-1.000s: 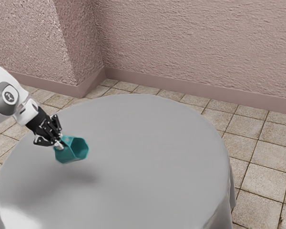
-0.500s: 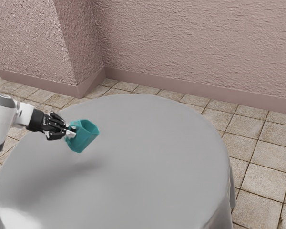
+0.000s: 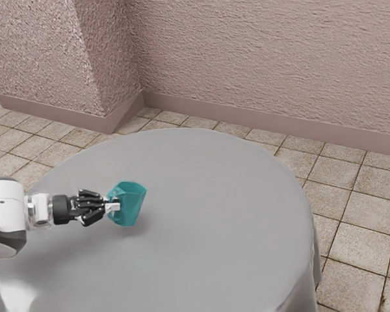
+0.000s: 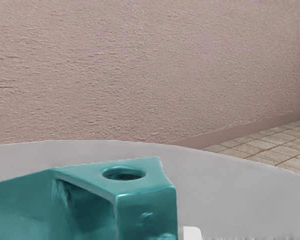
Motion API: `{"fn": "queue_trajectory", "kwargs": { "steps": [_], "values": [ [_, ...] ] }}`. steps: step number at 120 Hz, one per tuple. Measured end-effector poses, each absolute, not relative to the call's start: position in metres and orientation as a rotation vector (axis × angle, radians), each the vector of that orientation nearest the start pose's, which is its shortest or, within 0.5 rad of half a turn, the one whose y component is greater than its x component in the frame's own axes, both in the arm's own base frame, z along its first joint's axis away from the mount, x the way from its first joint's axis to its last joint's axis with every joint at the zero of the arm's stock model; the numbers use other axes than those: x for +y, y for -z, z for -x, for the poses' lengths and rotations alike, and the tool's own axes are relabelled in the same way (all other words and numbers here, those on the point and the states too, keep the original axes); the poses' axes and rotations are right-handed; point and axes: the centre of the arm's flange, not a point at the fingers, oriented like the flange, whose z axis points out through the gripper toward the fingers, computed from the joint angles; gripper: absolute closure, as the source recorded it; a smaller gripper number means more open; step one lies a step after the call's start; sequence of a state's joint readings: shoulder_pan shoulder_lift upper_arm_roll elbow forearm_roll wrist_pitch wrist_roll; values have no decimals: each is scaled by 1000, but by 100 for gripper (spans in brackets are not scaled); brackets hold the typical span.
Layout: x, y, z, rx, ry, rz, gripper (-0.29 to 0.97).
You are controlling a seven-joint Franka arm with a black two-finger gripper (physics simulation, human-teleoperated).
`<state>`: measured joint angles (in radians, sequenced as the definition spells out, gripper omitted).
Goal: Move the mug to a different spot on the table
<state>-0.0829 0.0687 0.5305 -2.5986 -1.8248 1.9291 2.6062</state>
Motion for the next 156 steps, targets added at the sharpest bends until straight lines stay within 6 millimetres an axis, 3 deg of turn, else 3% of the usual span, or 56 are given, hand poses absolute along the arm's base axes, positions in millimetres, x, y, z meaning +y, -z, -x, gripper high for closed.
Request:
{"fn": "queue_trajectory", "kwargs": {
  "steps": [26, 33, 54, 72, 156],
  "values": [
    [113, -213, -405, 1073, 2187, 2627, 74],
    [111, -209, -404, 1097, 2190, 2596, 76],
    [106, -203, -405, 1173, 2198, 2508, 66],
    [85, -198, -410, 1196, 2227, 2506, 62],
    [72, -205, -418, 1165, 2329, 2456, 52]
  ]
}}
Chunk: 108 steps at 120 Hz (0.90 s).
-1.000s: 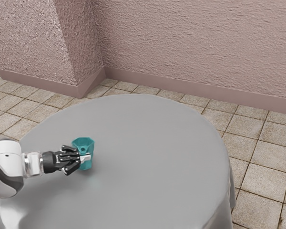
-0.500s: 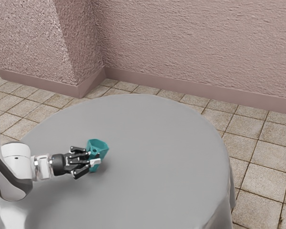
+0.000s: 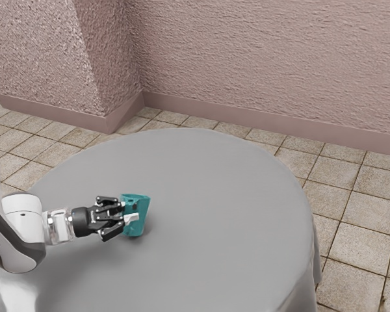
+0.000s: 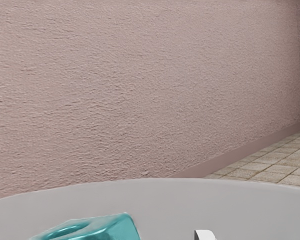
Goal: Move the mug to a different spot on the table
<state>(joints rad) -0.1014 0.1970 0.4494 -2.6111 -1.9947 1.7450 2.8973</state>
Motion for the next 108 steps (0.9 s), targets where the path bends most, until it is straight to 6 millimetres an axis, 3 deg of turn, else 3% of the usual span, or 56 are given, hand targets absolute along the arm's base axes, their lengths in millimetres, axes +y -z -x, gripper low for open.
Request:
{"fn": "queue_trajectory", "kwargs": {
  "steps": [63, 108],
  "values": [
    [61, -200, -407, 1155, 2337, 2489, 47],
    [53, -194, -377, 1094, 2314, 2561, 47]
  ]
}}
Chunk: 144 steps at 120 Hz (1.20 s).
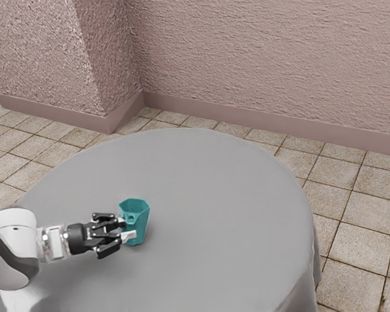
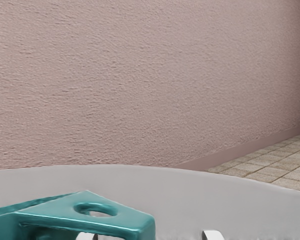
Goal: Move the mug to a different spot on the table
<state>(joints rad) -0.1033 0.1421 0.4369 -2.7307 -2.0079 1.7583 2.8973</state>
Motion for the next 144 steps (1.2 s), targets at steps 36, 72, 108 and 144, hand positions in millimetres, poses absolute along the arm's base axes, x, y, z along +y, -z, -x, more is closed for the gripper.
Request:
{"fn": "queue_trajectory", "kwargs": {
  "steps": [36, 72, 108, 144],
  "values": [
    [52, -192, -355, 1028, 2300, 2601, 46],
    [61, -188, -339, 947, 2271, 2634, 44],
    [69, -184, -326, 887, 2235, 2661, 43],
    [88, -189, -317, 820, 2223, 2642, 42]
  ]
}}
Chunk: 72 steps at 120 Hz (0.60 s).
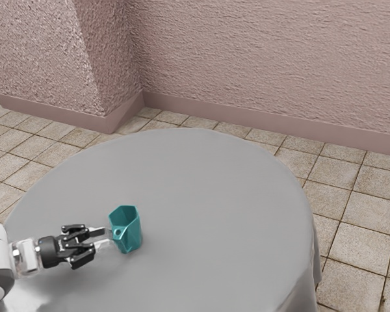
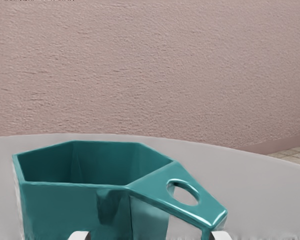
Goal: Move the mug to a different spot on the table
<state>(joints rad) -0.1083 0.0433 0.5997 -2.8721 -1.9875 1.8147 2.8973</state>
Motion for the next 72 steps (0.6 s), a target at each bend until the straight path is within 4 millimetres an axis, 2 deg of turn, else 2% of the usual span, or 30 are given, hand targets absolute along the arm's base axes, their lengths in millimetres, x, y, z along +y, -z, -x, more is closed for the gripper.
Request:
{"fn": "queue_trajectory", "kwargs": {
  "steps": [11, 19, 24, 32, 41, 47, 52, 57, 61, 65, 72],
  "values": [
    [105, -197, -313, 795, 2226, 2609, 42],
    [120, -228, -316, 847, 2269, 2498, 39],
    [144, -256, -317, 934, 2255, 2400, 36],
    [188, -304, -329, 1248, 2086, 2268, 28],
    [235, -377, -357, 1718, 1715, 2092, 20],
    [241, -437, -385, 2002, 1423, 1964, 16],
    [224, -494, -415, 2202, 1176, 1856, 13],
    [183, -559, -449, 2356, 943, 1752, 10],
    [137, -605, -471, 2438, 787, 1696, 9],
    [84, -642, -487, 2494, 655, 1671, 8],
    [-9, -682, -505, 2545, 482, 1688, 6]
  ]
}}
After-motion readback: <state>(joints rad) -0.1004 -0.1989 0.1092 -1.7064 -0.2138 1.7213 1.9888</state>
